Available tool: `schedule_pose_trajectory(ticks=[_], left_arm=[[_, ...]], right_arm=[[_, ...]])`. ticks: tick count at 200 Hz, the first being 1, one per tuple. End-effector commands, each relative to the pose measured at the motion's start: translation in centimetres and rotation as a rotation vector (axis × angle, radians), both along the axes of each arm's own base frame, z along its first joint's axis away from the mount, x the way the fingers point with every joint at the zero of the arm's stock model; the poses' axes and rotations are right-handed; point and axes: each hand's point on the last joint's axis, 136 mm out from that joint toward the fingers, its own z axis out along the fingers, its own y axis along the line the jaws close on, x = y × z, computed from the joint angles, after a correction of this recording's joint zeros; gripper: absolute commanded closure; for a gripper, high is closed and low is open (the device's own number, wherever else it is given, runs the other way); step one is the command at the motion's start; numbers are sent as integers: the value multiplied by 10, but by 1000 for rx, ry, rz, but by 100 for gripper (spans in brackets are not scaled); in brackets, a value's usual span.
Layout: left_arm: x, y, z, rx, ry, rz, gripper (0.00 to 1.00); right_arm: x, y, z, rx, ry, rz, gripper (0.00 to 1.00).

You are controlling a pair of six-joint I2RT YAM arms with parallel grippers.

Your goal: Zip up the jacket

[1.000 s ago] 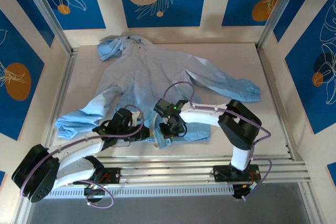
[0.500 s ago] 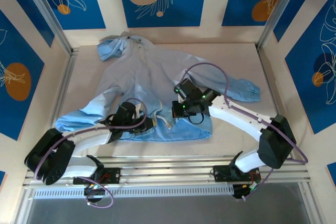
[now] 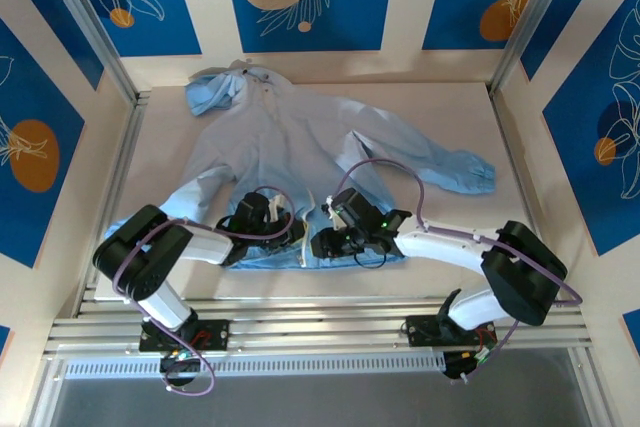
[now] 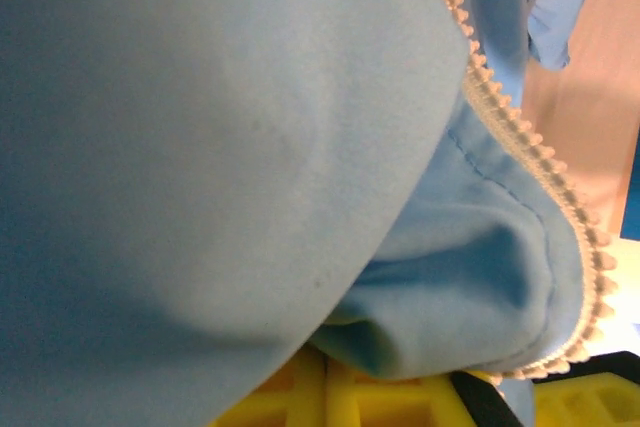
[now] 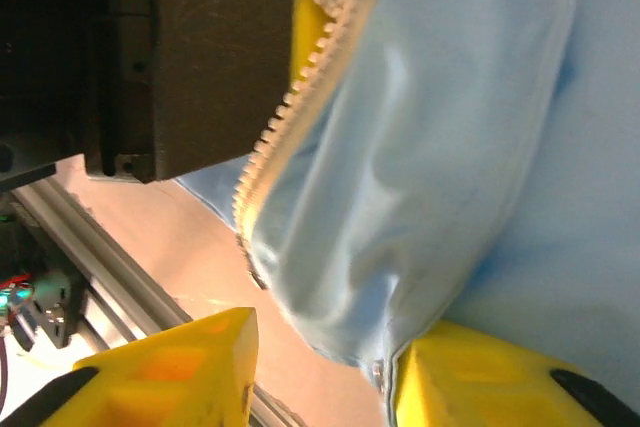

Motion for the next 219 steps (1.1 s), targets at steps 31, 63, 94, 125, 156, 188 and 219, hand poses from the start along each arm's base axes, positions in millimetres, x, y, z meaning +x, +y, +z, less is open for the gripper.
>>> schedule_pose_trajectory(ticks=[31, 63, 94, 125, 156, 188, 219], left_arm=[[6, -16, 15, -93, -75, -88, 100], [8, -20, 13, -135, -75, -91, 100], [8, -20, 14, -142, -97, -87, 100], [5, -18, 23, -114, -118, -110, 100], [4, -14, 38, -17, -158, -162, 100], [8, -1, 61, 139, -221, -205, 100], [12, 14, 87, 211, -279, -204, 100]], right_arm=[[9, 7, 16, 123, -196, 115, 45], [11, 7, 2, 116, -200, 129, 43], [6, 21, -9, 135, -165, 158, 43], [11, 33, -5, 121, -199, 158, 60], [18, 35, 21, 152, -302, 181, 88], [23, 23, 59, 146, -450, 205, 100], [35, -4, 94, 97, -612, 140, 100]])
